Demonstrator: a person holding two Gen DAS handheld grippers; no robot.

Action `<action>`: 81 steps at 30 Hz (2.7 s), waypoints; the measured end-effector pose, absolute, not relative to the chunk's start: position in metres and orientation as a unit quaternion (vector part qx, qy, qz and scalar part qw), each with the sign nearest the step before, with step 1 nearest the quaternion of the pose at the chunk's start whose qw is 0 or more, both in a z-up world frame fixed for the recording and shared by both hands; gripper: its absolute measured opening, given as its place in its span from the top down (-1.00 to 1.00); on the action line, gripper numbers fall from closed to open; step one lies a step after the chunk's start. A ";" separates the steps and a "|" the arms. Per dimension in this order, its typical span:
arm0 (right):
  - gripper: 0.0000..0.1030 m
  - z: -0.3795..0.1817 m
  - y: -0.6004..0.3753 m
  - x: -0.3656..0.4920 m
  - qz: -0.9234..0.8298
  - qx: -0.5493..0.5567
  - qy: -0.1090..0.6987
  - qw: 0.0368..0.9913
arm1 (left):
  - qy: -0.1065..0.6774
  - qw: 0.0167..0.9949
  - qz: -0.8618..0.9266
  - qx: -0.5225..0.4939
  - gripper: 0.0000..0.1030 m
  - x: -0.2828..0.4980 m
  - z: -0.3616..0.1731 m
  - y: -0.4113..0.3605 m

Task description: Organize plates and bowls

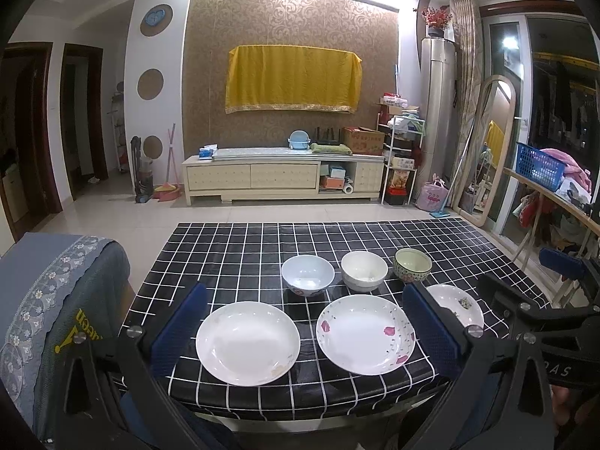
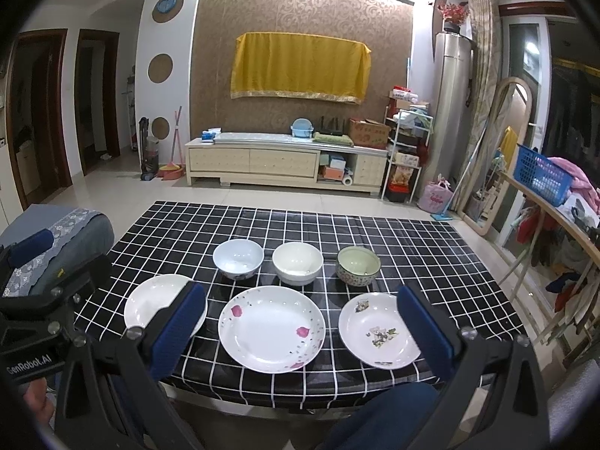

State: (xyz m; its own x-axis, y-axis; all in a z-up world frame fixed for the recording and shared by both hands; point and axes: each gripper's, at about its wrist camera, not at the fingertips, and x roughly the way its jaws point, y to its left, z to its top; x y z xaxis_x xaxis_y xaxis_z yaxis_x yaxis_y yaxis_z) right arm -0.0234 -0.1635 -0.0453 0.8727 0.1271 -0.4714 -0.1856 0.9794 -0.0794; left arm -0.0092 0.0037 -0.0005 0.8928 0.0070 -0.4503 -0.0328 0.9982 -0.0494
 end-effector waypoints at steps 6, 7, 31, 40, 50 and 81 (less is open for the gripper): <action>-1.00 -0.046 -0.164 -0.024 0.082 -0.060 0.241 0.965 | 0.232 0.972 0.010 -0.028 -1.00 -0.010 0.000 0.004; -1.00 -0.046 -0.164 -0.024 0.082 -0.061 0.241 0.965 | 0.232 0.972 0.010 -0.028 -1.00 -0.010 -0.001 0.004; -1.00 -0.050 -0.163 -0.018 0.085 -0.064 0.252 0.962 | 0.247 0.969 0.006 -0.027 -1.00 -0.001 -0.002 0.005; -1.00 -0.045 -0.146 0.014 0.100 -0.067 0.266 0.956 | 0.269 0.963 0.000 -0.031 -1.00 0.030 0.000 0.022; -1.00 -0.059 -0.096 0.077 0.145 -0.090 0.303 0.938 | 0.318 0.946 0.035 -0.054 -1.00 0.078 -0.017 0.072; -0.12 -0.243 0.011 0.197 0.263 -0.123 0.536 0.792 | 0.568 0.805 0.101 -0.139 -0.04 0.157 -0.215 0.188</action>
State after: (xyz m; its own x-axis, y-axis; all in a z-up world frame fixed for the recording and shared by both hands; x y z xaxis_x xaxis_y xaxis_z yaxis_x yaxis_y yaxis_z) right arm 0.1972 0.0110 -0.2428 0.2862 0.2851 -0.9148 -0.5498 0.8307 0.0869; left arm 0.1572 0.1877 -0.2151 0.3335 0.0042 -0.9427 -0.3199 0.9412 -0.1090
